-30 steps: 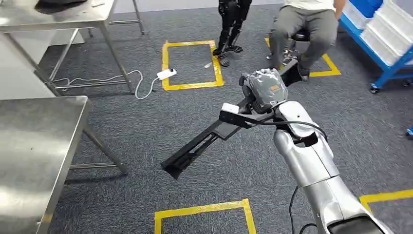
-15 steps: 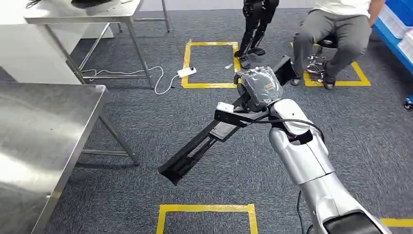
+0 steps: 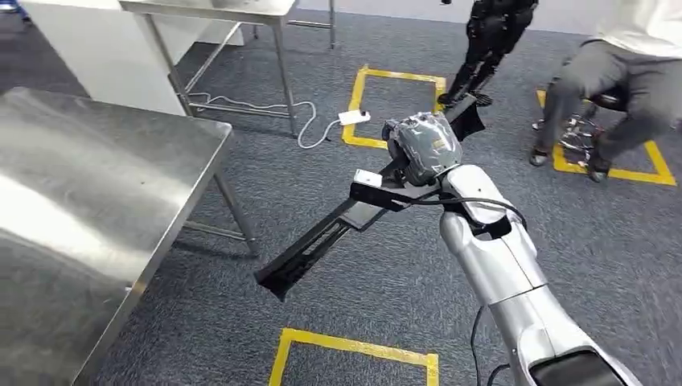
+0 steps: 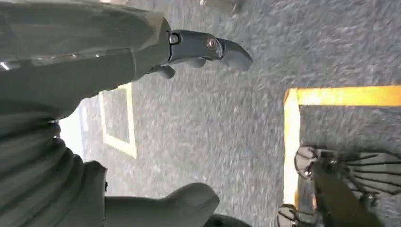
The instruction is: Take the parts from the cabinet and place them on the table.
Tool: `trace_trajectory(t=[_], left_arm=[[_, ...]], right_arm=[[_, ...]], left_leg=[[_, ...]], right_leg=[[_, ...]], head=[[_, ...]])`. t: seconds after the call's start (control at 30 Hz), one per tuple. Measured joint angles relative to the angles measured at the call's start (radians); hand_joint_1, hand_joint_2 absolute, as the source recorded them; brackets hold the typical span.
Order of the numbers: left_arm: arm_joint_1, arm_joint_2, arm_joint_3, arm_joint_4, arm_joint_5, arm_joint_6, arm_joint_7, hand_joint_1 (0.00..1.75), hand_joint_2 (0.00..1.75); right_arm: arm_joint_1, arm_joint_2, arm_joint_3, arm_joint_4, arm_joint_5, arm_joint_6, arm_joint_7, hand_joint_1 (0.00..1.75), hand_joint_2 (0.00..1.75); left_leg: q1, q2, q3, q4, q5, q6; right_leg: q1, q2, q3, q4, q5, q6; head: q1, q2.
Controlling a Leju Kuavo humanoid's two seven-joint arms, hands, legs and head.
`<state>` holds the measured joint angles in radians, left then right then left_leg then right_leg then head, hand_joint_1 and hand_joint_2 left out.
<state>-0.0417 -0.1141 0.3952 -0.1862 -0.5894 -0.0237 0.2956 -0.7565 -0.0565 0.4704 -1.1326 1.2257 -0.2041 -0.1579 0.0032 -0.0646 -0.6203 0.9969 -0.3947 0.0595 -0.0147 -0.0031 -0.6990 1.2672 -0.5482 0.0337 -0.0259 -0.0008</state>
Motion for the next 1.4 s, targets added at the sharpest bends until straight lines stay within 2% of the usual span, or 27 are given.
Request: trace_trajectory(t=[0.07, 0.1, 0.2, 0.27, 0.3, 0.37, 0.4, 0.47, 0.53, 0.57, 0.6, 0.63, 0.73, 0.77, 0.83, 0.87, 0.93, 0.97, 1.0, 1.07, 1.1, 1.13, 1.23, 1.27, 1.3, 1.33, 1.4], left_arm=[[0.0, -0.002, 0.0, 0.0, 0.0, 0.0, 0.0, 0.0, 1.75], [0.0, -0.001, 0.001, 0.0, 0.0, 0.0, 0.0, 0.0, 1.75], [0.004, -0.003, 0.002, 0.0, 0.0, 0.0, 0.0, 0.0, 1.75], [0.01, -0.001, 0.003, 0.0, -0.002, 0.0, 0.002, 0.0, 1.75], [0.01, -0.003, 0.003, 0.0, -0.003, 0.0, 0.002, 0.0, 1.75], [0.005, -0.003, 0.003, 0.0, -0.005, -0.001, 0.002, 0.0, 1.75], [0.005, -0.004, 0.003, 0.0, -0.006, -0.001, 0.002, 0.0, 1.75], [0.006, -0.005, 0.004, 0.0, -0.006, -0.003, 0.002, 0.0, 1.75], [0.007, -0.004, 0.005, 0.0, -0.008, -0.003, 0.002, 0.0, 1.75], [0.006, -0.003, 0.005, 0.0, -0.009, -0.003, 0.002, 0.0, 1.75], [0.005, -0.003, 0.005, 0.0, -0.009, -0.003, 0.002, 0.0, 1.75], [0.004, -0.003, 0.005, 0.0, -0.01, -0.004, 0.002, 0.0, 1.75], [0.005, -0.003, 0.006, 0.0, -0.014, -0.009, 0.003, 0.0, 1.75], [0.006, -0.003, 0.007, 0.0, -0.016, -0.01, 0.004, 0.0, 1.75], [0.005, -0.004, 0.008, 0.0, -0.017, -0.012, 0.006, 0.0, 1.75], [0.001, -0.003, 0.009, 0.0, -0.017, -0.012, 0.007, 0.0, 1.75], [-0.002, -0.003, 0.013, 0.0, -0.018, -0.013, 0.007, 0.0, 1.75], [0.0, -0.003, 0.014, 0.0, -0.018, -0.013, 0.007, 0.0, 1.75], [0.001, -0.003, 0.015, 0.0, -0.018, -0.013, 0.007, 0.0, 1.75], [0.003, -0.003, 0.016, 0.0, -0.019, -0.013, 0.007, 0.0, 1.75], [0.003, -0.003, 0.016, 0.0, -0.02, -0.013, 0.007, 0.0, 1.75], [0.002, -0.001, 0.017, 0.0, -0.021, -0.013, 0.007, 0.0, 1.75], [0.008, -0.001, 0.018, 0.0, -0.027, -0.012, 0.007, 0.0, 1.75], [0.01, 0.001, 0.018, 0.0, -0.027, -0.012, 0.007, 0.0, 1.75], [0.013, 0.003, 0.02, 0.0, -0.027, -0.011, 0.007, 0.0, 1.75], [0.012, 0.001, 0.022, 0.0, -0.029, -0.011, 0.007, 0.0, 1.75], [0.007, 0.001, 0.023, 0.0, -0.035, -0.011, 0.003, 0.0, 1.75]], right_arm=[[-0.003, 0.0, 0.0, 0.0, 0.0, 0.0, 0.0, 1.75, 1.75], [-0.004, -0.001, 0.0, 0.001, 0.0, 0.0, 0.0, 1.75, 1.75], [-0.003, 0.007, 0.002, 0.002, 0.0, 0.0, 0.0, 1.75, 1.75], [-0.007, 0.01, 0.001, 0.002, 0.0, 0.0, 0.003, 1.75, 1.75], [-0.008, 0.013, 0.001, 0.002, 0.001, 0.0, 0.003, 1.75, 1.75], [-0.009, 0.013, 0.001, 0.002, 0.0, 0.0, 0.003, 1.75, 1.75], [-0.008, 0.011, 0.001, 0.003, 0.002, 0.0, 0.003, 1.75, 1.75], [-0.005, 0.011, 0.001, 0.005, 0.002, 0.0, 0.003, 1.75, 1.75], [-0.004, 0.011, 0.001, 0.005, 0.003, -0.001, 0.003, 1.75, 1.75], [-0.004, 0.011, 0.001, 0.005, 0.003, -0.001, 0.003, 1.75, 1.75], [-0.004, 0.011, 0.0, 0.004, 0.003, -0.001, 0.003, 1.75, 1.75], [-0.005, 0.01, 0.0, 0.004, 0.003, -0.001, 0.005, 1.75, 1.75], [-0.002, 0.009, 0.0, 0.005, 0.004, -0.002, 0.005, 1.75, 1.75], [-0.002, 0.011, 0.0, 0.002, 0.005, -0.002, 0.005, 1.75, 1.75], [-0.005, 0.007, -0.002, 0.001, 0.004, -0.002, 0.006, 1.75, 1.75], [-0.004, 0.005, -0.002, 0.001, 0.004, -0.002, 0.006, 1.75, 1.75], [0.007, -0.005, -0.002, 0.002, 0.005, -0.002, 0.006, 1.75, 1.75], [0.012, -0.006, -0.002, 0.002, 0.005, -0.002, 0.006, 1.75, 1.75], [0.014, -0.009, -0.002, 0.002, 0.005, -0.002, 0.007, 1.75, 1.75], [0.011, -0.013, -0.004, 0.002, 0.005, -0.002, 0.008, 1.75, 1.75], [0.009, -0.016, -0.007, 0.002, 0.005, -0.002, 0.01, 1.75, 1.75], [0.006, -0.018, -0.011, 0.005, 0.004, -0.002, 0.013, 1.75, 1.75], [0.001, -0.023, -0.023, 0.011, 0.003, -0.002, 0.017, 1.75, 1.75], [-0.004, -0.025, -0.027, 0.015, 0.004, -0.002, 0.018, 1.75, 1.75], [-0.015, -0.026, -0.03, 0.018, 0.006, -0.001, 0.021, 1.75, 1.75], [-0.027, -0.026, -0.032, 0.021, 0.006, -0.001, 0.021, 1.75, 1.75], [-0.052, -0.032, -0.044, 0.045, 0.006, -0.001, 0.019, 1.75, 1.75]], left_leg=[[0.008, -0.027, -0.001, 0.01, -0.005, -0.013], [0.006, -0.035, -0.009, 0.019, -0.009, -0.023], [0.01, -0.061, -0.025, 0.019, -0.001, -0.042], [0.017, -0.061, -0.031, 0.025, -0.006, -0.05], [0.009, -0.009, -0.044, 0.057, -0.029, -0.053], [0.011, 0.048, -0.113, 0.196, -0.102, -0.06], [0.011, 0.058, -0.157, 0.283, -0.137, -0.061], [0.011, 0.061, -0.185, 0.335, -0.138, -0.06], [0.01, 0.066, -0.124, 0.22, -0.073, -0.051], [0.006, 0.087, -0.06, 0.108, -0.028, -0.043], [-0.004, 0.145, -0.021, 0.035, -0.026, -0.034], [-0.01, 0.146, -0.019, 0.037, -0.027, -0.031], [-0.017, 0.11, -0.025, 0.032, -0.026, -0.021], [-0.012, 0.098, -0.01, 0.016, -0.017, -0.012], [-0.002, 0.081, 0.003, 0.0, -0.006, 0.0], [-0.001, 0.068, 0.001, 0.0, -0.006, 0.0], [0.0, 0.036, 0.0, 0.0, -0.006, 0.0], [0.0, 0.02, 0.001, 0.001, -0.006, 0.0], [0.0, 0.005, 0.001, 0.002, -0.006, -0.001], [0.003, -0.022, 0.001, 0.01, -0.008, -0.005], [0.003, -0.033, -0.003, 0.016, -0.013, -0.012], [-0.003, -0.044, -0.013, 0.03, -0.019, -0.021], [0.006, -0.067, -0.024, 0.024, -0.01, -0.037], [0.007, -0.076, -0.029, 0.025, -0.011, -0.041], [0.005, -0.043, -0.033, 0.039, -0.021, -0.043], [0.001, 0.01, -0.053, 0.081, -0.049, -0.048], [0.005, 0.055, -0.133, 0.239, -0.124, -0.055]], right_leg=[[-0.015, 0.026, 0.087, -0.188, 0.079, 0.027], [-0.024, 0.073, 0.106, -0.233, 0.081, 0.03], [-0.007, 0.045, 0.107, -0.231, 0.088, -0.002], [-0.017, 0.024, 0.11, -0.239, 0.095, -0.02], [-0.014, 0.017, 0.112, -0.239, 0.093, -0.026], [-0.007, -0.003, 0.112, -0.239, 0.091, -0.039], [-0.002, -0.016, 0.111, -0.239, 0.09, -0.04], [0.003, -0.039, 0.111, -0.239, 0.088, -0.043], [0.007, -0.059, 0.112, -0.239, 0.086, -0.045], [0.009, -0.071, 0.115, -0.239, 0.085, -0.046], [0.011, -0.078, 0.118, -0.239, 0.082, -0.043], [0.022, -0.086, 0.116, -0.24, 0.08, -0.039], [0.017, -0.113, 0.124, -0.247, 0.078, -0.028], [0.025, -0.119, 0.131, -0.247, 0.073, -0.021], [0.015, -0.036, 0.101, -0.179, 0.038, -0.024], [0.014, -0.013, 0.059, -0.094, 0.004, -0.03], [0.01, -0.002, -0.021, 0.059, -0.046, -0.029], [0.008, -0.001, -0.036, 0.078, -0.043, -0.021], [0.006, -0.001, -0.025, 0.046, -0.023, -0.011], [-0.004, 0.013, 0.049, -0.127, 0.059, 0.013], [-0.014, 0.053, 0.086, -0.211, 0.093, 0.024], [-0.014, 0.079, 0.101, -0.233, 0.092, 0.016], [-0.003, 0.045, 0.095, -0.231, 0.096, -0.005], [-0.01, 0.034, 0.097, -0.236, 0.1, -0.013], [-0.012, 0.025, 0.099, -0.238, 0.103, -0.02], [-0.012, 0.017, 0.1, -0.239, 0.101, -0.03], [-0.005, -0.003, 0.1, -0.239, 0.098, -0.035]], head=[[0.001, 0.0], [0.007, 0.0], [0.002, 0.0], [0.002, 0.0], [-0.002, 0.0], [-0.011, 0.0], [-0.011, 0.0], [-0.011, 0.0], [-0.011, 0.0], [-0.012, 0.0], [-0.011, 0.0], [-0.008, 0.0], [-0.011, 0.0], [-0.012, 0.0], [-0.009, 0.0], [-0.003, 0.0], [-0.003, 0.0], [-0.003, 0.0], [-0.003, 0.0], [-0.003, 0.0], [-0.002, 0.0], [0.0, 0.0], [-0.001, 0.0], [-0.001, 0.0], [-0.001, 0.0], [-0.014, 0.0], [-0.019, 0.0]])
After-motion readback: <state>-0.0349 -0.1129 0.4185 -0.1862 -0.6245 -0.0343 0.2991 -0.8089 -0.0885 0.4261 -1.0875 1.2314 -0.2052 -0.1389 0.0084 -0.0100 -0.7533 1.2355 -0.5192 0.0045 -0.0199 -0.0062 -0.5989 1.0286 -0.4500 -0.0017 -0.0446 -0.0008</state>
